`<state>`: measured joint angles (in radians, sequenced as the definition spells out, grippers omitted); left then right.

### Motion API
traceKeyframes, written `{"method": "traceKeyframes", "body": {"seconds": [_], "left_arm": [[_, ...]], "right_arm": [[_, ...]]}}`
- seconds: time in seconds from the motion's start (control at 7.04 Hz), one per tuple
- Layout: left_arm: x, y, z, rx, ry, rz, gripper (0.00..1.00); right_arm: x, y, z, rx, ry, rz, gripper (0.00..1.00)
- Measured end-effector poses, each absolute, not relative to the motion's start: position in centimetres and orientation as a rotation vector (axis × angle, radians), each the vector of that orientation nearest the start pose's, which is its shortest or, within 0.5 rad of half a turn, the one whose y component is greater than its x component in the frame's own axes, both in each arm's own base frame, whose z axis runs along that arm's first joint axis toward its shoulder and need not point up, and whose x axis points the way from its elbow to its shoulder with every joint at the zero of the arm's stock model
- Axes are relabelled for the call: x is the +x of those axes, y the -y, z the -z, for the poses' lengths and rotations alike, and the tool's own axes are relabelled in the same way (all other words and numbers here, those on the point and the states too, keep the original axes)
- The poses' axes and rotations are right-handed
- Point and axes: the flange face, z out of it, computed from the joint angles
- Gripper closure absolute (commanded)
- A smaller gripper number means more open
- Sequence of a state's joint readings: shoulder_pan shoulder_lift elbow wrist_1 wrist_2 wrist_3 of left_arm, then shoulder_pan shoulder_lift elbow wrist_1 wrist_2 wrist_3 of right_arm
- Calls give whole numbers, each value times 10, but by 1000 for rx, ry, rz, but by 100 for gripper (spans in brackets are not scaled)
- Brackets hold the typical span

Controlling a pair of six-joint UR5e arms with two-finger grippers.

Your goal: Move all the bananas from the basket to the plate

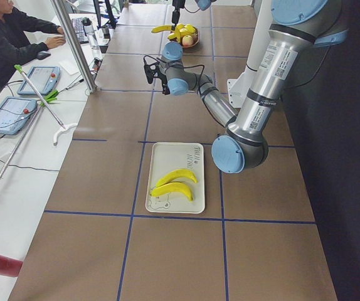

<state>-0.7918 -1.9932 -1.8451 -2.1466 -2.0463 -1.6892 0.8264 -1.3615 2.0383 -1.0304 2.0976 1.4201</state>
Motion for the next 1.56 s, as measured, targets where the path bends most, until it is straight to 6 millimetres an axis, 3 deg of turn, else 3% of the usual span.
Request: {"method": "traceKeyframes", "body": {"seconds": [0.28, 0.71, 0.99, 1.56], "left_arm": [[353, 481, -206, 1, -1404, 506, 1], [362, 480, -170, -71, -1469, 565, 1], [386, 475, -147, -130, -1491, 575, 1], [441, 459, -130, -200, -1491, 530, 1]], "right_arm": [[-358, 392, -235, 197, 1294, -242, 99], [-422, 341, -194, 252, 1348, -188, 98], [-443, 320, -175, 287, 1373, -188, 98], [-450, 314, -170, 310, 1381, -195, 98]]}}
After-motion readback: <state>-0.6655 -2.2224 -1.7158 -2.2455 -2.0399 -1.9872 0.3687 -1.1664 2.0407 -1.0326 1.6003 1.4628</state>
